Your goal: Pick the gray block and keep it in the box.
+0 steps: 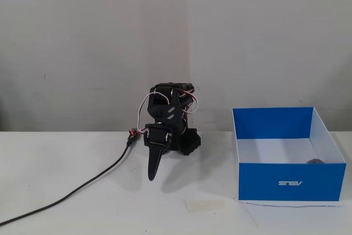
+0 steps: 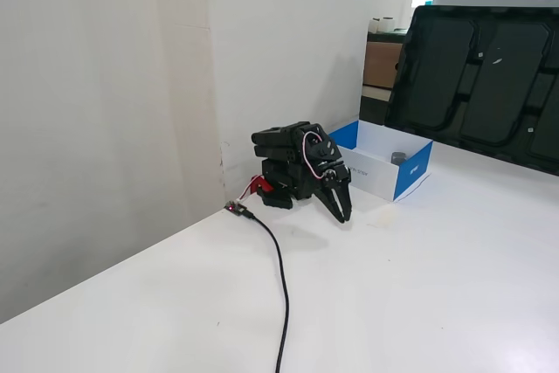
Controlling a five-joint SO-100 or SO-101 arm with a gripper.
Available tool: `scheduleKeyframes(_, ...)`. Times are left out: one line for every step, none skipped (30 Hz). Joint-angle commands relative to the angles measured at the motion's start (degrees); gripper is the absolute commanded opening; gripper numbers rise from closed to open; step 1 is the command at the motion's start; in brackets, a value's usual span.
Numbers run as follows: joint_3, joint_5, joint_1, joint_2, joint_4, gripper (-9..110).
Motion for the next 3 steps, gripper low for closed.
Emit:
scheduleKeyframes(0.35,0.35,-0.35,7.03,-1.05,0)
scheduleKeyframes(0.35,0.35,-0.35,7.03,-1.05,0)
scheduleKeyframes(0.35,0.35,-0.35,7.03,-1.05,0)
